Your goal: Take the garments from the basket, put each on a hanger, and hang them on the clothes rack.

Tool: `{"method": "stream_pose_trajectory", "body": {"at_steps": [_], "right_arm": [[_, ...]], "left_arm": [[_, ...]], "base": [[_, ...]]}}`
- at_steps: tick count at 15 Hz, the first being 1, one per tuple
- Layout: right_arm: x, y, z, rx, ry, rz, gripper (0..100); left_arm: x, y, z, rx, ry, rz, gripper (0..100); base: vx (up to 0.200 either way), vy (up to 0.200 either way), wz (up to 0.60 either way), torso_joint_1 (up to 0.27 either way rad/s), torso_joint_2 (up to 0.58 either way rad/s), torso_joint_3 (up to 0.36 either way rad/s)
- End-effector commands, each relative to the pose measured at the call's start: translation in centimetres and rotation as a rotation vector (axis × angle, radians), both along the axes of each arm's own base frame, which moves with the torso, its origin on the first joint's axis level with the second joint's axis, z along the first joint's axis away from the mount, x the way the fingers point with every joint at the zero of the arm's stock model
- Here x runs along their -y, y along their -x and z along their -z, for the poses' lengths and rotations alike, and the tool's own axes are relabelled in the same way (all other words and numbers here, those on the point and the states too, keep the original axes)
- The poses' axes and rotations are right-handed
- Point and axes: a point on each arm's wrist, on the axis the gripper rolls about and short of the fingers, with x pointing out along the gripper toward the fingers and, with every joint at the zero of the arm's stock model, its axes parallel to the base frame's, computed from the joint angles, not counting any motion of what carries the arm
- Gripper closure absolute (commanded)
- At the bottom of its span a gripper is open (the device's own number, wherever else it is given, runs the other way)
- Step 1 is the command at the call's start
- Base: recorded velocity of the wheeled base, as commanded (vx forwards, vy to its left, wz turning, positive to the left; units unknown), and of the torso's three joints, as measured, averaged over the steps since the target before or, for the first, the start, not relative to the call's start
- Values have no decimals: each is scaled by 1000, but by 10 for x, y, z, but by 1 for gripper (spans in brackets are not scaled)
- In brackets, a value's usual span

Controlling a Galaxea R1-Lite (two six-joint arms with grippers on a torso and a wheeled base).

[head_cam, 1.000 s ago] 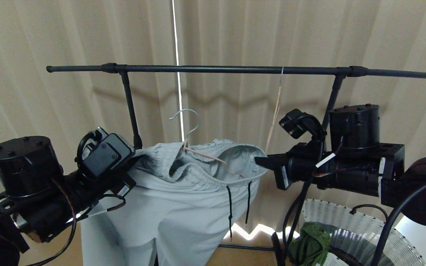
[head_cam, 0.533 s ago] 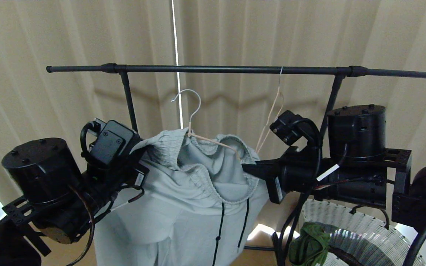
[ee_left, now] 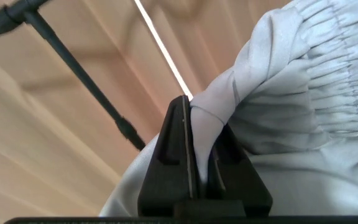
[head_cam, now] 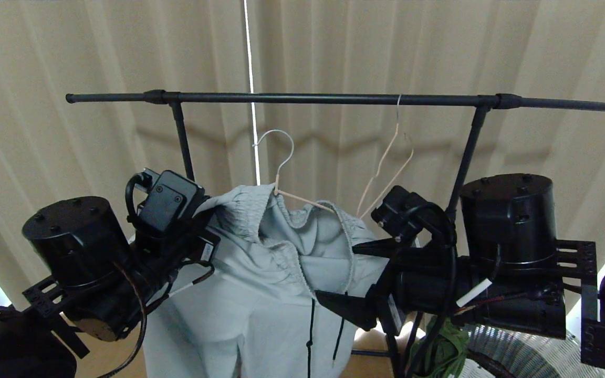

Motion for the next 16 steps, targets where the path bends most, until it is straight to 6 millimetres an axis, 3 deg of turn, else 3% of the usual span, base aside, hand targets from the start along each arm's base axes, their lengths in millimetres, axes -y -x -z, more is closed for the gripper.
{"method": "stream_pose_trajectory", "body": {"at_steps": [1, 6, 10, 16], "right_arm": [[1, 8, -3, 14, -2, -7, 0], [18, -21, -15, 224, 99, 70, 0], [7, -46, -19, 323, 115, 84, 0], [-7, -65, -19, 397, 182, 96, 0]], "left_arm": [[2, -3, 5, -2, -1, 2, 100], [2, -1, 4, 8, 1, 9, 100], [7, 5, 1, 39, 13, 38, 100], [11, 16, -4, 55, 26, 75, 100]], "base": [[0, 0, 0, 0, 0, 0], [0, 0, 0, 0, 0, 0], [0, 0, 0, 0, 0, 0], [0, 0, 0, 0, 0, 0]]}}
